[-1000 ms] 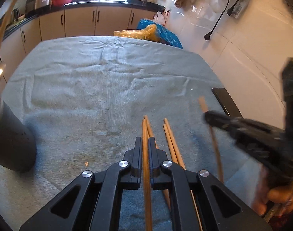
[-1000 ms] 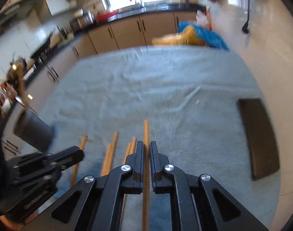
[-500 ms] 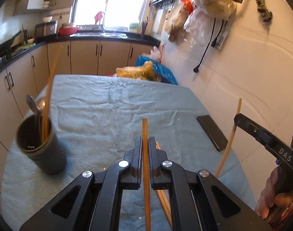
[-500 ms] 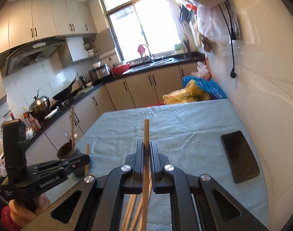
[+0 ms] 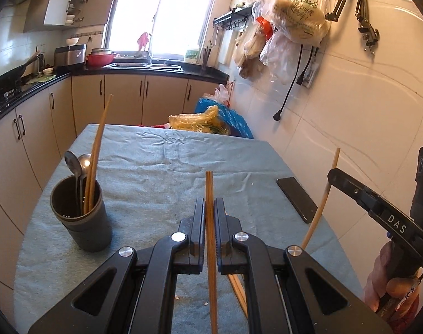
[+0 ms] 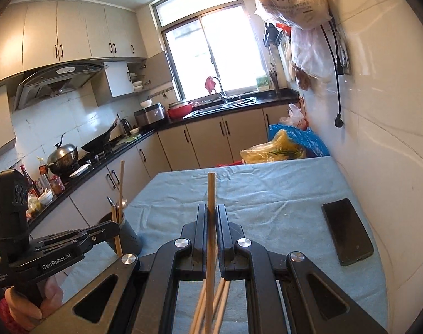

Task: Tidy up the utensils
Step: 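Lift both held chopsticks and carry them over the black holder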

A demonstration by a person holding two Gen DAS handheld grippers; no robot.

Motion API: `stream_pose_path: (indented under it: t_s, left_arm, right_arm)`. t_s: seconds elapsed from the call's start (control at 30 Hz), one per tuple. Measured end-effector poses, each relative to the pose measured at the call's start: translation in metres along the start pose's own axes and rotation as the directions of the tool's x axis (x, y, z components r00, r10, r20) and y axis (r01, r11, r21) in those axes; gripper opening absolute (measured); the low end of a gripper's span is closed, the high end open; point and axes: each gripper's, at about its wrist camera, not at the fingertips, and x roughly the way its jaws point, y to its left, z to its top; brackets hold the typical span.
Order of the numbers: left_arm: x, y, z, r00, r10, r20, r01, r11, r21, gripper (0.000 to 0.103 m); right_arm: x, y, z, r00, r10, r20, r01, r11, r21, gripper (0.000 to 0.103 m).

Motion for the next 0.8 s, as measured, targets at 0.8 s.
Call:
stream_pose_path:
  t_s: [0.8]
  left_arm:
    - [-0.044,0.019,0.019,0.996,0.027,0.079,-0.027,1.000,-0.006,0.005]
  right_arm:
    - [0.015,0.040,0.021,0.999,0.048,-0.003,-0.048,0.998,-0.026,0.006]
